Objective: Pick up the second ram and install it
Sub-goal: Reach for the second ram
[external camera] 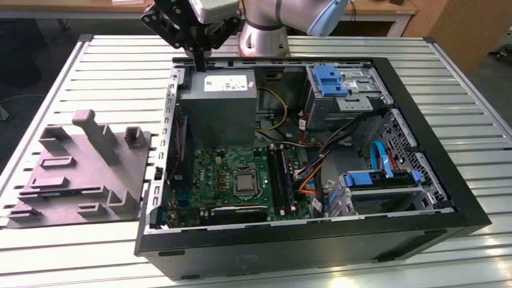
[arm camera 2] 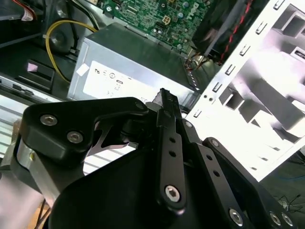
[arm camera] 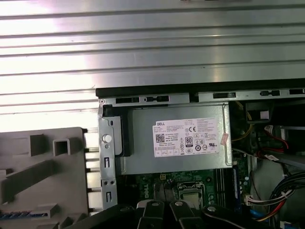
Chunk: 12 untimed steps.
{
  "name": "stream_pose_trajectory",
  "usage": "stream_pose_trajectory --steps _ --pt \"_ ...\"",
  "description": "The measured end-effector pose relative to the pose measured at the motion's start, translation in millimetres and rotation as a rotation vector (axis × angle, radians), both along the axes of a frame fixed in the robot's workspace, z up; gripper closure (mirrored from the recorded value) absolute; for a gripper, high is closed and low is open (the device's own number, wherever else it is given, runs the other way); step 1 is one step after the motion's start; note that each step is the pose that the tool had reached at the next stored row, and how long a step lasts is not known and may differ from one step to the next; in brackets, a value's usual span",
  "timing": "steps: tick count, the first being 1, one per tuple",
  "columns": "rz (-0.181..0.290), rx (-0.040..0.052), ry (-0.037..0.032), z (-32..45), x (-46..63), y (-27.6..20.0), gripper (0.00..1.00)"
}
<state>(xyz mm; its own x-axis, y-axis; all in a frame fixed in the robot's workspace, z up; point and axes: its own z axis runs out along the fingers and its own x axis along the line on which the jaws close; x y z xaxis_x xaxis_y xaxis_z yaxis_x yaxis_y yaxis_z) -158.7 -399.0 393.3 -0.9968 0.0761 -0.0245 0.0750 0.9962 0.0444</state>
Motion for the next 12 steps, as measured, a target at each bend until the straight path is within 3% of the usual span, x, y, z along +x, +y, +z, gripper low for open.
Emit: stream_pose_trajectory --steps 12 --pt "0.0 0.0 0.0 0.0 -17.8 0.0 0.9"
